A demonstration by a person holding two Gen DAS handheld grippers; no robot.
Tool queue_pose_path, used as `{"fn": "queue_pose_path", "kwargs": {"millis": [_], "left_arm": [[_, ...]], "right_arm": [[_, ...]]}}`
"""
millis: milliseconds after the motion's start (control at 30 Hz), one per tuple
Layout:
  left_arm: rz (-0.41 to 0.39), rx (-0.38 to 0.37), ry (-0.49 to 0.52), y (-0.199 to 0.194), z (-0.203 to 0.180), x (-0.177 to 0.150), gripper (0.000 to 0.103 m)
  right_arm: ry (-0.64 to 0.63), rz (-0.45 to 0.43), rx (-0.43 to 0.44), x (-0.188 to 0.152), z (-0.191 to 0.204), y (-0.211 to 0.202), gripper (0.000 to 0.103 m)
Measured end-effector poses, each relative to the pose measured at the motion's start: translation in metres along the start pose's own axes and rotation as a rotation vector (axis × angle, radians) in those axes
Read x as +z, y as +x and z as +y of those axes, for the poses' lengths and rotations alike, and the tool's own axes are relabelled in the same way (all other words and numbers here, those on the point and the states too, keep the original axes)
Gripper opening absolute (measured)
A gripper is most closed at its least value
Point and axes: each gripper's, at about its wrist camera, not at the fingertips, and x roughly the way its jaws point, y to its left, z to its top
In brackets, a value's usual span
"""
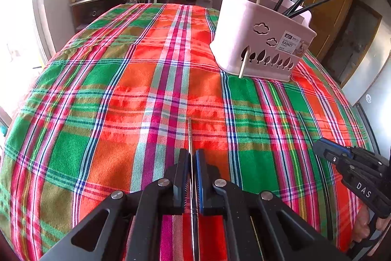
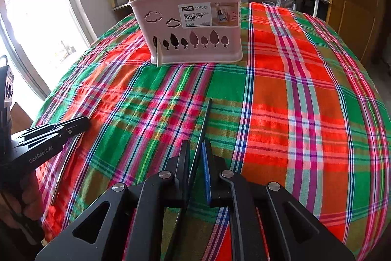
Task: Organize utensils
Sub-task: 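Grasp the metal chopstick with the left gripper and lift it, then carry the metal chopstick over the pink basket with left gripper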
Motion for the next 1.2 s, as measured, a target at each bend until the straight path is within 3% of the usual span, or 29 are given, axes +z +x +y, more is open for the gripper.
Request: {"fn": "queue_pose_path", "kwargs": {"millis": [300,600,933,1200], "left_arm": [[-0.011,-0.014,0.078,0.001,-0.002,0.000,0.006],[0.004,-0.041,0.096,0.005,-0.004,0.009,0.004],[-0.083,-0.115,0.111,-0.038,-0.021,0.022,0.004],[-0.207,-0.160,0.159,-0.095,-0.037,0.047,0.004]], "right_arm": [[-0.006,0.001,-0.010,0.008,-0.001,0.011,0.010],[-0.015,-0.005,0.050,0.013,0.002,0.009,0.006],[-0.001,-0.124,0.117,0.022,0.004,-0.034,0.006],[-0.008,-0.274,0.142,0.041,0.003,-0.088,0.005]]}}
